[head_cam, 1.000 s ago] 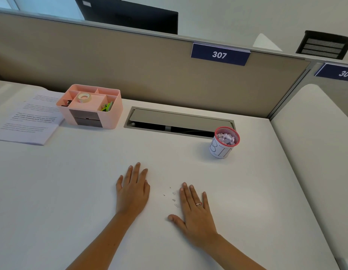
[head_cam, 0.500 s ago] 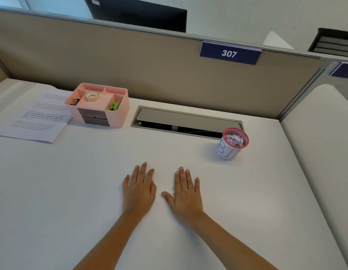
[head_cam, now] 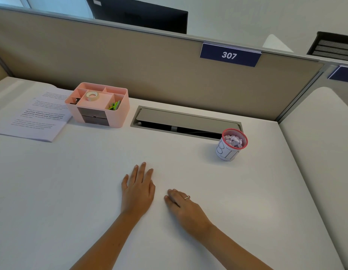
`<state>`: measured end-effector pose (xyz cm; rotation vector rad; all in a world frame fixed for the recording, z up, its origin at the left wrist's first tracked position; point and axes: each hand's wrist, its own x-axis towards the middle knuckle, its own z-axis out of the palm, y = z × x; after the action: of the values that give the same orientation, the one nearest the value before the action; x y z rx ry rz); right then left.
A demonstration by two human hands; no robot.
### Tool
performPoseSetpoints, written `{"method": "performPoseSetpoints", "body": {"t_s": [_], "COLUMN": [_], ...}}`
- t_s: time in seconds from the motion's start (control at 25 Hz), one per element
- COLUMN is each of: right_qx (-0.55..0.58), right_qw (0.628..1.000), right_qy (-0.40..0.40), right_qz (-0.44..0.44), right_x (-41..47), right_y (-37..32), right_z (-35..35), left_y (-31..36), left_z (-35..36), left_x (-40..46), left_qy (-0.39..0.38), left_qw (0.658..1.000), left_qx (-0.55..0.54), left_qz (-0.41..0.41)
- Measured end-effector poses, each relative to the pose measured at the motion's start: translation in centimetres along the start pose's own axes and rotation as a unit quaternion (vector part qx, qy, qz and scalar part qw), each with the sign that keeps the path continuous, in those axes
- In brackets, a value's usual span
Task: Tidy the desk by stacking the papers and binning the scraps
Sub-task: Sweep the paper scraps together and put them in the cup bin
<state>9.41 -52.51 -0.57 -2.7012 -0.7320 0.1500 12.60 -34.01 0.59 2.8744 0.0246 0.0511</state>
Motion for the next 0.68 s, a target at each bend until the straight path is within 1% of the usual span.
{"method": "performPoseSetpoints", "body": {"t_s": [0.04,0.12,0.16,0.2,0.28,0.36,0.4,0.44,0.48,0.52,0.56,0.6,0.68], "right_qx": [0.007,-0.072,-0.13,-0.162,-0.178,-0.187,-0.159,-0.087,0.018,0.134,0.245,0.356,0.535], "right_qw": [1.0,0.997,0.991,0.986,0.984,0.982,0.987,0.994,0.988,0.963,0.92,0.861,0.733], "right_qy": [-0.003,0.006,-0.002,-0.005,-0.018,0.005,0.011,0.002,0.006,0.039,0.081,0.121,0.175], "right_qz": [0.011,-0.023,-0.037,-0.038,-0.008,0.001,0.022,0.073,0.152,0.229,0.296,0.344,0.381], "right_x": [0.2,0.3,0.3,0.6,1.0,1.4,1.6,1.9,1.9,1.8,1.7,1.6,1.5], "right_y": [-0.1,-0.4,-0.5,-0.5,-0.3,0.1,0.6,1.5,2.4,3.2,4.1,5.1,7.3], "right_z": [-0.7,-1.7,-2.2,-2.8,-3.1,-3.7,-4.0,-4.3,-4.8,-5.5,-6.4,-7.5,-10.4], "left_y": [0.0,0.0,0.0,0.1,0.1,0.1,0.2,0.1,0.1,0.1,0.1,0.1,0.1], "left_z": [0.0,-0.1,-0.1,-0.1,-0.1,-0.1,-0.1,-0.1,-0.1,-0.1,0.0,0.0,-0.1], "left_x": [0.0,0.0,0.0,0.0,0.0,-0.1,-0.1,-0.1,-0.1,-0.1,-0.1,-0.1,-0.1], "left_qy": [0.001,0.002,0.002,0.001,0.0,0.002,0.004,0.006,0.007,0.007,0.007,0.007,0.005], "left_qw": [1.0,1.0,1.0,1.0,1.0,1.0,1.0,1.0,1.0,1.0,1.0,1.0,1.0], "left_qx": [-0.002,-0.004,-0.004,-0.003,-0.005,-0.004,-0.005,-0.007,-0.01,-0.011,-0.012,-0.012,-0.011], "left_qz": [0.001,0.002,0.003,0.002,-0.001,-0.001,0.001,0.002,0.003,0.003,0.003,0.003,0.002]}}
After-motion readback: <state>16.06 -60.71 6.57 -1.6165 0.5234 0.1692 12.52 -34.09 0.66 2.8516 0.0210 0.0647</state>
